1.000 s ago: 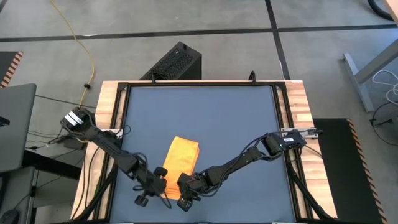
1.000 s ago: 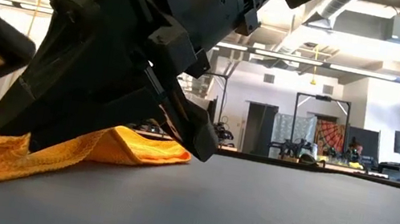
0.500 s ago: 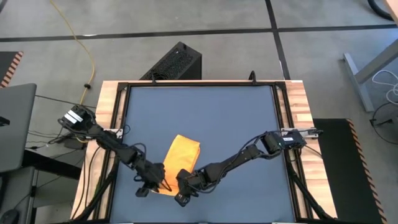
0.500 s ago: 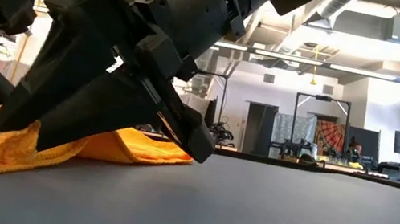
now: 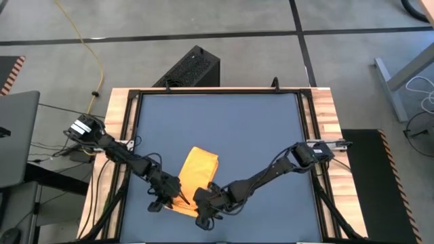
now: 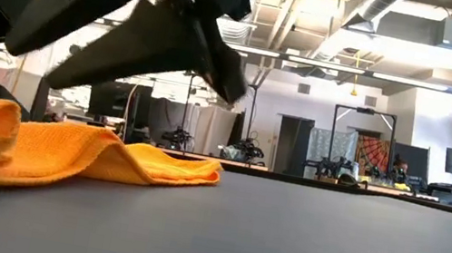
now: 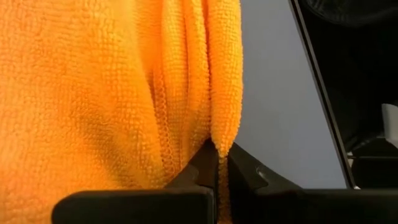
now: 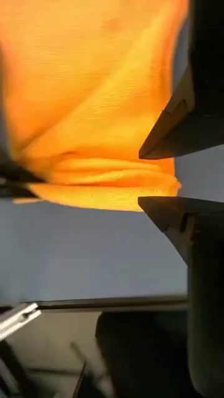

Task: Roll towel
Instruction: Roll the yellow microfiber cloth on the table

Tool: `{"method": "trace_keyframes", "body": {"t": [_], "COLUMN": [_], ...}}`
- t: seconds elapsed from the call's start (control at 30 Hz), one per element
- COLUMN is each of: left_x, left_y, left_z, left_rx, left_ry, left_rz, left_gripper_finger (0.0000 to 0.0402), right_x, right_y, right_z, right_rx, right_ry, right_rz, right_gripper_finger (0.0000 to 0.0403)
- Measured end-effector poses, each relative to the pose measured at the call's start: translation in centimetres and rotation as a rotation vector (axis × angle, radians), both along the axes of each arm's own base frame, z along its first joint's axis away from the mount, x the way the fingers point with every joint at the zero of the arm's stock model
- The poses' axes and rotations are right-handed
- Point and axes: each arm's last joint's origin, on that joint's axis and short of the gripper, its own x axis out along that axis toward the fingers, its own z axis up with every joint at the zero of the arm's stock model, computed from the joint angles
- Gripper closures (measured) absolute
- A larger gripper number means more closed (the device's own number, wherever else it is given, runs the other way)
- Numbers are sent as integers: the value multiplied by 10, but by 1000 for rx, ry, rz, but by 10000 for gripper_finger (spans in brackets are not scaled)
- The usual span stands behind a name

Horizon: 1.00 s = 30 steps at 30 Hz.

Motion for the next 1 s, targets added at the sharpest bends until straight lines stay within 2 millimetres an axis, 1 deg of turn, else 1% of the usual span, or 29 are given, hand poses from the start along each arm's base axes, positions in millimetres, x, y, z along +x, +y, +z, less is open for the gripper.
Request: {"method": "trace_keyframes", "body": {"t": [0.07,0.13,0.2,0.33,0.47,0.67,0.8,0.93,1.0], "left_x": [1,2,3,4,5,5,5,5,5], "left_y": [3,5,6,9,9,9,9,9,9], "left_z": [0,0,0,1,1,1,1,1,1], "left_rx": [-11,-23,-30,-42,-43,-46,-46,-44,-41], "left_ry": [4,11,14,20,19,21,20,15,12], "left_rz": [1,2,5,9,11,14,14,10,3], "left_gripper_finger": [401,401,401,401,401,401,401,401,401], "right_x": [-3,-4,-6,-8,-6,1,5,8,10], "right_y": [11,25,37,53,52,38,29,24,25], "right_z": [-2,-6,-15,-31,-35,-37,-39,-53,-61], "right_rx": [-104,-211,-320,-473,-512,-522,-495,-470,-453], "right_ry": [-53,-114,-157,-216,-222,-194,-168,-120,-126], "right_rz": [55,155,250,316,303,282,289,281,284], "right_gripper_finger": [269,269,269,268,268,268,268,268,268]}}
